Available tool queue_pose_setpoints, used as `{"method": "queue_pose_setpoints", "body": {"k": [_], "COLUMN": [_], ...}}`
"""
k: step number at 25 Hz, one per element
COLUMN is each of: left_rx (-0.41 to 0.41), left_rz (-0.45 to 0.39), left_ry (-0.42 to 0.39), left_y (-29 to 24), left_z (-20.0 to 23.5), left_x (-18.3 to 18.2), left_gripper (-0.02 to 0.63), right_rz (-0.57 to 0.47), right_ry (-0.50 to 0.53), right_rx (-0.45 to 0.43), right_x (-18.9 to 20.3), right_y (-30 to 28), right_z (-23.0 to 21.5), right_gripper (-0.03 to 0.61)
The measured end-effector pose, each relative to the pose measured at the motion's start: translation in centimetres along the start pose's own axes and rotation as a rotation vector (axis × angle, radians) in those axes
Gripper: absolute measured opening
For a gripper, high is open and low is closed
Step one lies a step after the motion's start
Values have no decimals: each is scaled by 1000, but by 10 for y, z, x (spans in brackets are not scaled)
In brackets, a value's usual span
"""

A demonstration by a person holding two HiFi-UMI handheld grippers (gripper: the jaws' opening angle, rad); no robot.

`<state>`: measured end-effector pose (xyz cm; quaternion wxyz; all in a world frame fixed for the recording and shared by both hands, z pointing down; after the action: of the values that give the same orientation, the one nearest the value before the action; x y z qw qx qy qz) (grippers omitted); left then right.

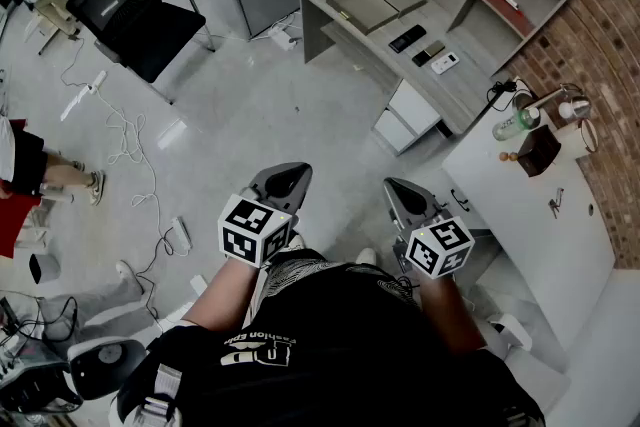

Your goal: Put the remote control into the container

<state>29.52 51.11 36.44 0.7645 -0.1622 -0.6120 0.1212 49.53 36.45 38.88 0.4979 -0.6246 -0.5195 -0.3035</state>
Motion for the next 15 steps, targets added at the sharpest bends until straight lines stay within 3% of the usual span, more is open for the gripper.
{"method": "queue_pose_setpoints", "body": {"k": [15], "left_rx": [27], "left_rz": [12], "left_ry": [-19], "left_y": [-4], "left_z": [9], "left_x": [-2], "left_gripper": [6], "right_rz": [-35], "right_ry": [-47], "right_rx": [19], "right_x": [0], "right_y": [-5], "right_z": [5], "right_gripper": [8]}}
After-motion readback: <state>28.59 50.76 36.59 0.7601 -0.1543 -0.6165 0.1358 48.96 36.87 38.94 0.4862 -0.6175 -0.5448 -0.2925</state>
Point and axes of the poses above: the fingertips, and each gripper's own axes: y backward along the fingers, z to its left, x out of its underside, the point moved 8 cm from there along y, backward along the fingers, and after that the axes turned 4 degrees about -x, right-handed, at the moved point
